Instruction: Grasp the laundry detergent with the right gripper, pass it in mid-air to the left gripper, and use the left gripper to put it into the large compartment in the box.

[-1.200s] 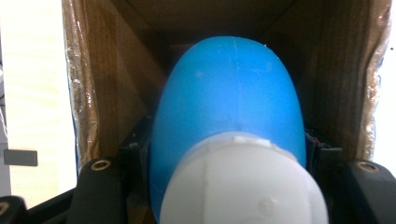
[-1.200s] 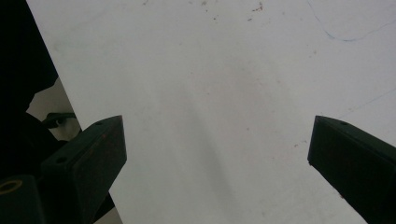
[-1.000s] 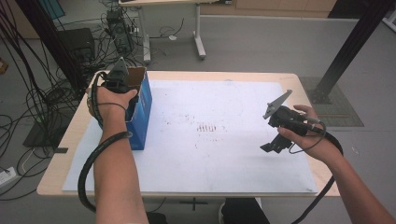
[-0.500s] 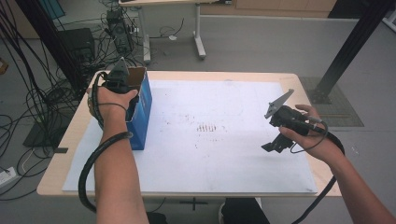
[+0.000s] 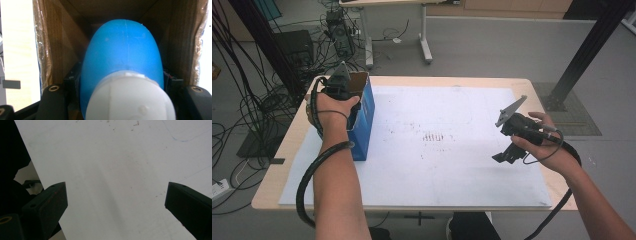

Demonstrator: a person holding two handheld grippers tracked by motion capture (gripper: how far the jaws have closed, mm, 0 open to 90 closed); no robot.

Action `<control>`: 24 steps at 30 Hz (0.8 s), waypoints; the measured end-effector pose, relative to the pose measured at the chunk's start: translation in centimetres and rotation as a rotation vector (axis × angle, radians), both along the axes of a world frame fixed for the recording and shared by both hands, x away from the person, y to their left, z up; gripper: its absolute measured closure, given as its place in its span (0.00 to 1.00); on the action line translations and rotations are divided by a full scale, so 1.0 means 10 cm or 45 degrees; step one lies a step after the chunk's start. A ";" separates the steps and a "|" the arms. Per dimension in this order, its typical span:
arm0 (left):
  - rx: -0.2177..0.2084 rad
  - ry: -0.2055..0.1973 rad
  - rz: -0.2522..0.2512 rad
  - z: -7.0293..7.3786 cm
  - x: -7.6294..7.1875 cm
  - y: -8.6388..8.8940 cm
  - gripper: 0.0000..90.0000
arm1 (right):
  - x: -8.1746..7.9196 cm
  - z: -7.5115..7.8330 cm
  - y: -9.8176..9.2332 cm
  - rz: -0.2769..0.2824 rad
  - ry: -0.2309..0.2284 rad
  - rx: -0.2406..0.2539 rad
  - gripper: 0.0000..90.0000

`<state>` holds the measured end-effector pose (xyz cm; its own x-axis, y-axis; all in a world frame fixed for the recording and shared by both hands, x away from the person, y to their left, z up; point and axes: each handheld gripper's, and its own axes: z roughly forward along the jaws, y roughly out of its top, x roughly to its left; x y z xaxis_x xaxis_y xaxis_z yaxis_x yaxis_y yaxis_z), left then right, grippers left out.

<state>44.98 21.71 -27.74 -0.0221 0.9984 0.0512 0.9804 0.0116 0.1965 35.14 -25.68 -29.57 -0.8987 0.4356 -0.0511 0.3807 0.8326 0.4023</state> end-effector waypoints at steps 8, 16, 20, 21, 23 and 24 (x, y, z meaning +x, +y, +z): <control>-0.001 -0.005 0.001 0.00 0.00 0.00 0.41 | 0.00 0.00 0.00 0.001 -0.001 0.002 0.05; 0.003 -0.005 -0.006 -0.01 0.00 0.00 0.39 | -0.01 0.00 -0.01 0.000 -0.001 0.002 0.05; 0.017 -0.007 -0.015 0.00 -0.01 0.00 0.38 | -0.01 0.00 0.00 0.003 -0.001 0.004 0.05; 0.019 -0.007 -0.016 0.00 -0.01 0.00 0.38 | -0.01 -0.01 0.00 0.008 -0.001 0.005 0.05; 0.021 -0.006 -0.018 0.01 -0.01 -0.01 0.38 | -0.01 0.00 0.01 0.008 0.001 0.003 0.05; 0.031 -0.004 -0.023 0.02 -0.01 -0.01 0.38 | -0.01 0.00 0.01 0.013 -0.002 0.006 0.05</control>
